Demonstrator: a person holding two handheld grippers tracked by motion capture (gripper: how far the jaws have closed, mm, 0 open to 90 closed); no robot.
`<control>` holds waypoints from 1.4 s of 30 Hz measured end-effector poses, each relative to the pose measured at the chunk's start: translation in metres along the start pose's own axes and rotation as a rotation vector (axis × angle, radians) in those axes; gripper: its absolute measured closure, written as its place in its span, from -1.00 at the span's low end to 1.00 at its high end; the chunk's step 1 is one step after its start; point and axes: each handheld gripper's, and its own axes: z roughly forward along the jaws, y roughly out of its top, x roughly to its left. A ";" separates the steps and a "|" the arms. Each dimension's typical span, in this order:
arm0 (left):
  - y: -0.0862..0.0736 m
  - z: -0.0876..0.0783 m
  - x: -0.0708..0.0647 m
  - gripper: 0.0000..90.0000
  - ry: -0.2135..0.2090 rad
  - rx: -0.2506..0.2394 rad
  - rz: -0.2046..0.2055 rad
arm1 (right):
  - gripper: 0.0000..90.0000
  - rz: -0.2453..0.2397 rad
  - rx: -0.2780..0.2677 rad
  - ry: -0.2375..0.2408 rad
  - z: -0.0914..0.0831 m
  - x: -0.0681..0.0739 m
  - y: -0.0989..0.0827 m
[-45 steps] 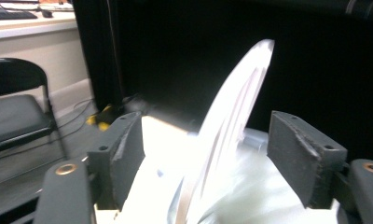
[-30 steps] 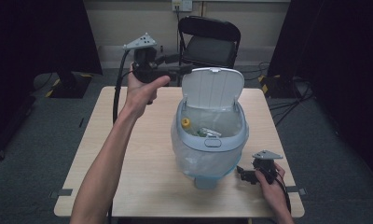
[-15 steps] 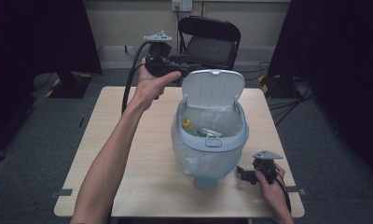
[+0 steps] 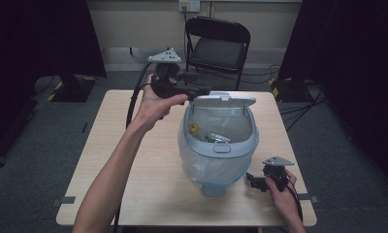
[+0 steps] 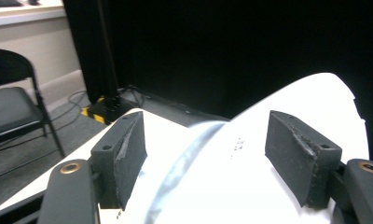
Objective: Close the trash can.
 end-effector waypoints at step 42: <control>-0.051 0.030 -0.059 -0.47 -0.086 0.107 0.144 | -0.77 0.001 0.000 0.000 0.000 0.000 0.000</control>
